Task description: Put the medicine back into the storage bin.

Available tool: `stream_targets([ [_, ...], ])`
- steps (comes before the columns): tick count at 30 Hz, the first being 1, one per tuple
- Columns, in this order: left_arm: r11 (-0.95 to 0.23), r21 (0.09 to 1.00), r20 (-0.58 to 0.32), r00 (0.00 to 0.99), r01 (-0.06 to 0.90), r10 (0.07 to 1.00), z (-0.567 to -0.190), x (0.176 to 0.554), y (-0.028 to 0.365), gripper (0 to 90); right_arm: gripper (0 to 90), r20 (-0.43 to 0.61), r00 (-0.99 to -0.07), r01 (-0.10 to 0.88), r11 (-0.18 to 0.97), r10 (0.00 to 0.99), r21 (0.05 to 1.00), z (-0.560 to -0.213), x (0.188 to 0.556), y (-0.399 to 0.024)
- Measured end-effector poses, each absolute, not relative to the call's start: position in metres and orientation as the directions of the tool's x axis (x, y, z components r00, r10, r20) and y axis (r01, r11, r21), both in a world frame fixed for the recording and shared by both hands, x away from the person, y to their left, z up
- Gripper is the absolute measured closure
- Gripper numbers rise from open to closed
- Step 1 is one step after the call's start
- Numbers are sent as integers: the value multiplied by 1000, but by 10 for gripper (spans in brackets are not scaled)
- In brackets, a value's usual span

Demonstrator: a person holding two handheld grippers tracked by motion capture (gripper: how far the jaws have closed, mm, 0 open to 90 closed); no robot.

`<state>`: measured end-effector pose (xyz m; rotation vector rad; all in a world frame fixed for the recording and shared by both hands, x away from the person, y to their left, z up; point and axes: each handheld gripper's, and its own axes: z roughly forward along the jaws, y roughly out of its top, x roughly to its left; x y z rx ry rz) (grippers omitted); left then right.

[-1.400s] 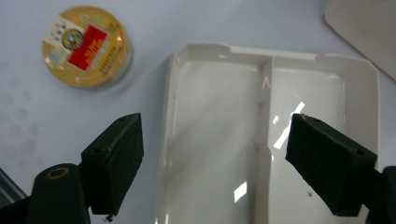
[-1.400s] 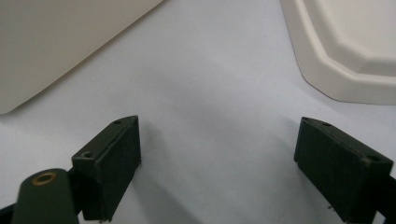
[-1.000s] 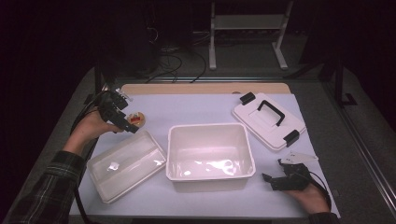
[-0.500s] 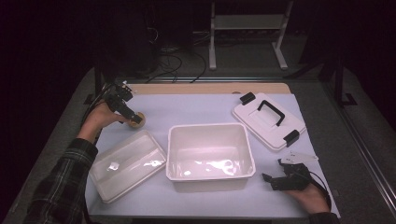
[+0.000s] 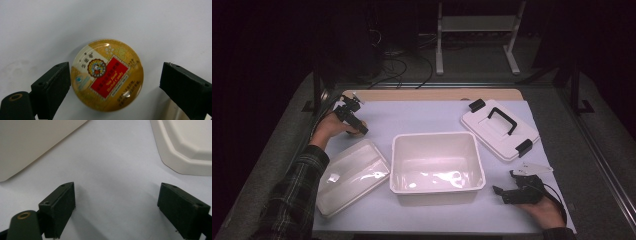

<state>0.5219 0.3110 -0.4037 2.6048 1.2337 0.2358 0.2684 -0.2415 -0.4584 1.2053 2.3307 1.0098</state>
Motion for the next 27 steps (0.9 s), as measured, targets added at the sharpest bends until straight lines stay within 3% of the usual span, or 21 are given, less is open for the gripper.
stream_targets([
  [18,-586,248,5,604,771,797,-424,532,316,95,141,31,-588,575,391,808,719,-458,268,-241],
  [27,-595,253,6,613,763,790,-420,531,317,193,141,33,-588,576,390,808,719,-458,268,-242],
])
